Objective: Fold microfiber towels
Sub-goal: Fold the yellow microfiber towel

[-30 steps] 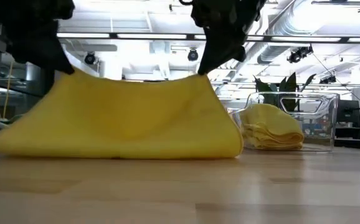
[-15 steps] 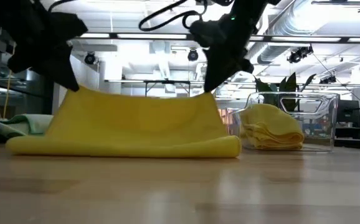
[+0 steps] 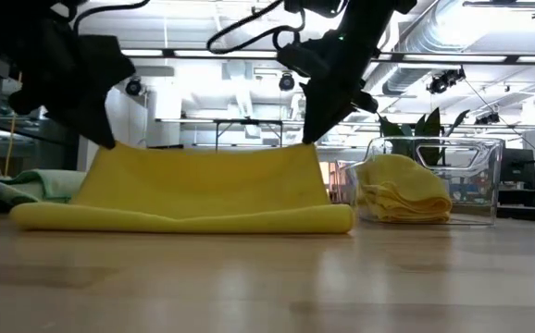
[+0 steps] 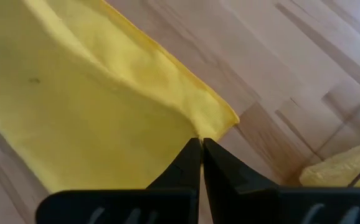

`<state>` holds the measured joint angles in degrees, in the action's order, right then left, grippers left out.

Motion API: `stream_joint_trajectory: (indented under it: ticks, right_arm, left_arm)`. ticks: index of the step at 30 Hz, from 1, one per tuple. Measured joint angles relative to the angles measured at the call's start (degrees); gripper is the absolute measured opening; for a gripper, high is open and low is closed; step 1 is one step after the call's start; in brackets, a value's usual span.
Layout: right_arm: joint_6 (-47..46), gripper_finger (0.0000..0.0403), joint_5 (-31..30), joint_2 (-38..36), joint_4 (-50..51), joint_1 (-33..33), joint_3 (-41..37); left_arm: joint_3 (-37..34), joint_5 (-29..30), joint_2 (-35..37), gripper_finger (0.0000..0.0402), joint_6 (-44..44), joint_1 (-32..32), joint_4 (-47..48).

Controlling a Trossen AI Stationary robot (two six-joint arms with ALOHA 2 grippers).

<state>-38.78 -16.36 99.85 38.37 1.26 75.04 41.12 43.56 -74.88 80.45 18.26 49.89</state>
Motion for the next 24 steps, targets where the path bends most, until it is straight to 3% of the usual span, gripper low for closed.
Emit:
stream_joint_trajectory:
  ticks: [17, 24]
  right_arm:
    - [-2.8, 0.0001, -0.19, -0.02, -0.23, -3.62, 0.0]
    - [-0.18, 0.0057, 0.0, -0.02, -0.46, -3.65, 0.0]
  left_arm:
    - [-0.07, 0.66, -1.98, 0.0023, -1.69, -3.72, 3.22]
    - [-0.07, -0.74, -1.97, 0.0056, -4.54, -5.12, 2.99]
